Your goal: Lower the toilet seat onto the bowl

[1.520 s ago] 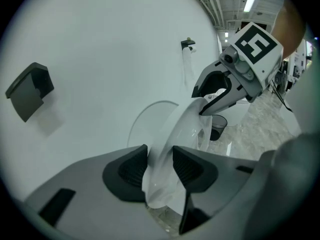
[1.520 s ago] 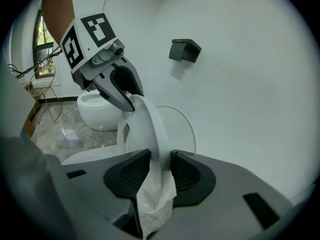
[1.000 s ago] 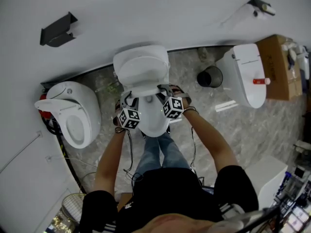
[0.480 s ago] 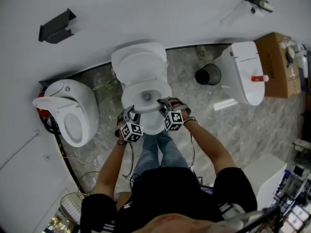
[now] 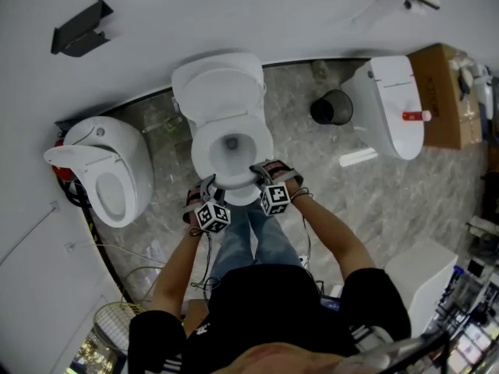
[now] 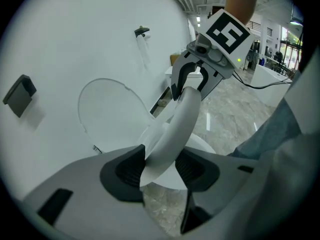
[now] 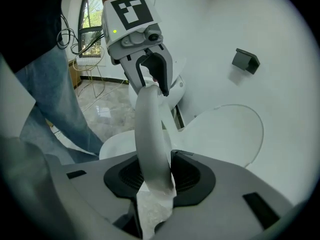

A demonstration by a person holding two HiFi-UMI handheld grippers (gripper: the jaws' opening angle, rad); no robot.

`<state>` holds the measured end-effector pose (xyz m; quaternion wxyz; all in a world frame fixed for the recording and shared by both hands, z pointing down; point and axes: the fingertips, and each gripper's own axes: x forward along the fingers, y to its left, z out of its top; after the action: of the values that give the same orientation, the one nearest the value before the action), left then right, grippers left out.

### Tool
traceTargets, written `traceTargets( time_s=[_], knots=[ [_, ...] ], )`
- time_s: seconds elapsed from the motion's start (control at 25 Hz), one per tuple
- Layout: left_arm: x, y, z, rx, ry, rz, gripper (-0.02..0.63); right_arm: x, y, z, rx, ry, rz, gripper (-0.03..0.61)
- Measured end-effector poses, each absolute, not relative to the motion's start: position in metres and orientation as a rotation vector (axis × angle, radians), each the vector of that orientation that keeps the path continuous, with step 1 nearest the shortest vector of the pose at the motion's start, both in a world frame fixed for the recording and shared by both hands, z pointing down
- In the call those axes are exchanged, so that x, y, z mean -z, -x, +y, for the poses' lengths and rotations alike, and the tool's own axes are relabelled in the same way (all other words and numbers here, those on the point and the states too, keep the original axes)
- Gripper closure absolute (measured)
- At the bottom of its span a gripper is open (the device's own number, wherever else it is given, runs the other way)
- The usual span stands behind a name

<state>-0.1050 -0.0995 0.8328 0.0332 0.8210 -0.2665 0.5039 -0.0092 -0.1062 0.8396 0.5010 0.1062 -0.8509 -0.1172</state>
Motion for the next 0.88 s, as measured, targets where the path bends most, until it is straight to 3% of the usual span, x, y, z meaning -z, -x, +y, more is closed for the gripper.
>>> traceTargets(
  time_s=[0.88],
  knots=[
    [-0.890,0.101,-0.035,-1.682,-2.565,-0.611,0.390,-0.878,-0.008,-0.041,0.159,-0.340,-2.062,0.358]
  ],
)
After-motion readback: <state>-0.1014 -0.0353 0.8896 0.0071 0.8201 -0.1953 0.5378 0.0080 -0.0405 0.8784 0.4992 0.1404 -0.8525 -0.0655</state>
